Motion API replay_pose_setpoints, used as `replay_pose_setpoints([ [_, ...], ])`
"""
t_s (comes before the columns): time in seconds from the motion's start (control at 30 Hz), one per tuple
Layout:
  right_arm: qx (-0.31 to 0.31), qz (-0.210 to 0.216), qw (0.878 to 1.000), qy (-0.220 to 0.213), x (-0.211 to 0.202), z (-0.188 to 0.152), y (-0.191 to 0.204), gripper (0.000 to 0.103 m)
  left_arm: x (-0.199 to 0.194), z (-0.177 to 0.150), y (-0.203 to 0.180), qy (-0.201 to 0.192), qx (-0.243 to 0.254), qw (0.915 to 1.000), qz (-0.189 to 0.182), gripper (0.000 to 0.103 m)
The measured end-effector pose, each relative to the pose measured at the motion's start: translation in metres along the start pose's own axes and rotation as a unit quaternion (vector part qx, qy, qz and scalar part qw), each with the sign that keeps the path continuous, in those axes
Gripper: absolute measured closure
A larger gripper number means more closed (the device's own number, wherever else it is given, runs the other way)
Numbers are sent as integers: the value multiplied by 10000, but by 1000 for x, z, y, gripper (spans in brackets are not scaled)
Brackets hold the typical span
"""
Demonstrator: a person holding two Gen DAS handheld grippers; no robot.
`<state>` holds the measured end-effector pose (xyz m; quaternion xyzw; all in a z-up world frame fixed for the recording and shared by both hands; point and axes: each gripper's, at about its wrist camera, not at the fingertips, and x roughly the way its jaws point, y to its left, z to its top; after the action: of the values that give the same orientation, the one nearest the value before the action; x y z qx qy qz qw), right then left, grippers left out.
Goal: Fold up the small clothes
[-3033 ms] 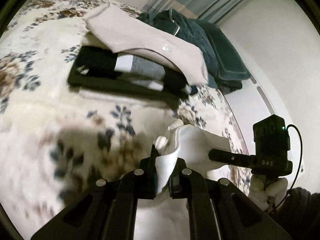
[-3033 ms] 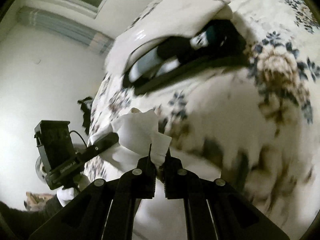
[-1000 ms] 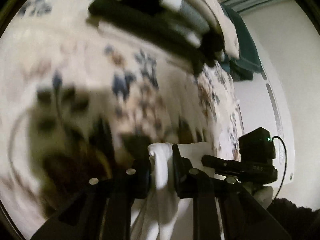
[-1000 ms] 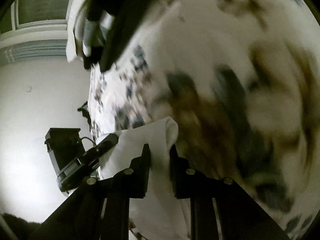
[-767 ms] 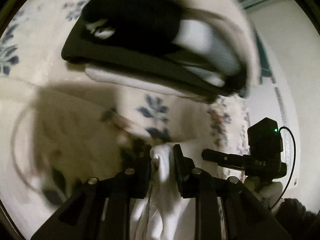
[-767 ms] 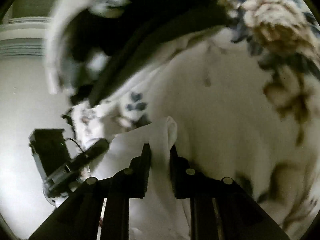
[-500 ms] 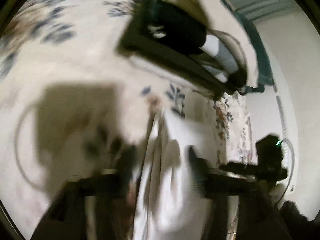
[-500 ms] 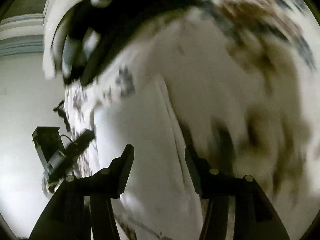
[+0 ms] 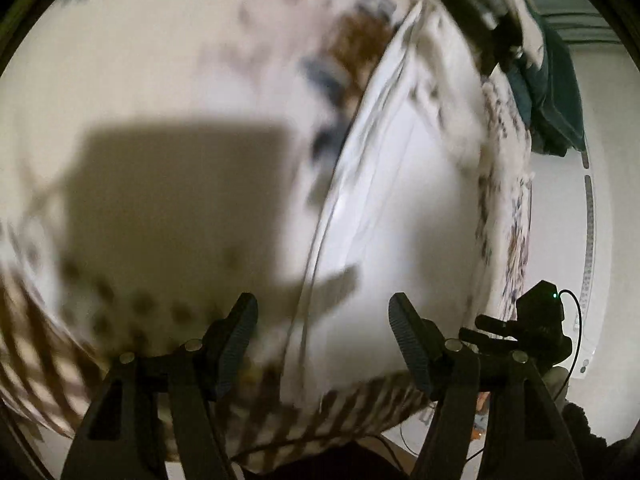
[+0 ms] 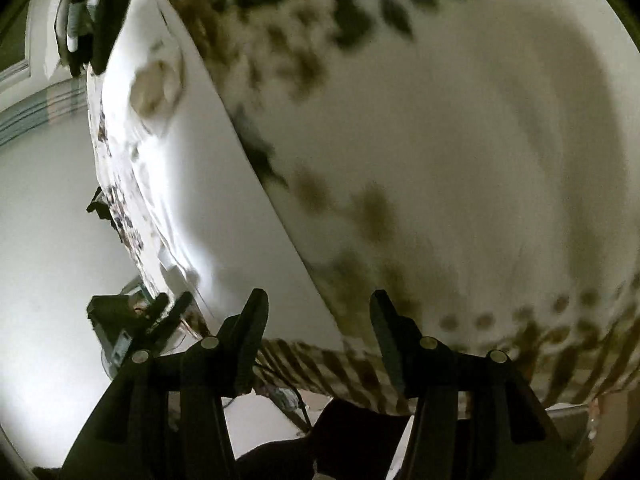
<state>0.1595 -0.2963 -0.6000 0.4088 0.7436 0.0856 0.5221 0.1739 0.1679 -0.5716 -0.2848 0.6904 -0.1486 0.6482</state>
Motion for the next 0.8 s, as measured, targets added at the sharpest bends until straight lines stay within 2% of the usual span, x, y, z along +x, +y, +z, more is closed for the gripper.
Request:
replay_pose_setpoints([
  [0.1, 95, 117, 9999, 53, 19, -6, -4, 48, 19, -14, 3, 90, -69, 9999, 35, 37],
  [0.2, 242, 219, 9995, -17, 36, -10, -8, 48, 23, -19, -3, -65, 46, 9998, 174, 37],
  [0.27, 303, 282, 9991, -123, 43, -12, -6, 48, 19, -23, -8, -200, 118, 9996, 134, 38],
  [0.33, 323, 328, 9987, -206, 44, -16, -3, 48, 16, -30, -13, -339, 258, 9987, 283, 45],
  [0.4, 308, 385, 9985, -244, 40, -19, 1, 56, 15, -34, -18, -359, 412, 9973, 495, 96],
  [0.43, 294, 420, 9984, -219, 38, -20, 3, 74, 18, -36, -19, -322, 447, 9969, 558, 97],
  [0.47, 281, 428, 9985, -170, 37, -18, 1, 87, 15, -39, -17, -357, 444, 9971, 504, 97],
  [0.5, 235, 417, 9987, -155, 38, -20, 4, 90, 12, -40, -17, -412, 402, 9972, 481, 97],
  [0.57, 231, 422, 9986, -242, 35, -23, 7, 94, 5, -41, -16, -461, 259, 9981, 320, 99],
  [0.7, 193, 491, 9978, -404, 16, -30, 17, 95, -26, -36, -22, -649, -65, 9975, -273, 100],
  [0.8, 21, 603, 9966, -560, -8, -31, 46, 95, -56, -16, -43, -917, -43, 9938, -634, 100],
])
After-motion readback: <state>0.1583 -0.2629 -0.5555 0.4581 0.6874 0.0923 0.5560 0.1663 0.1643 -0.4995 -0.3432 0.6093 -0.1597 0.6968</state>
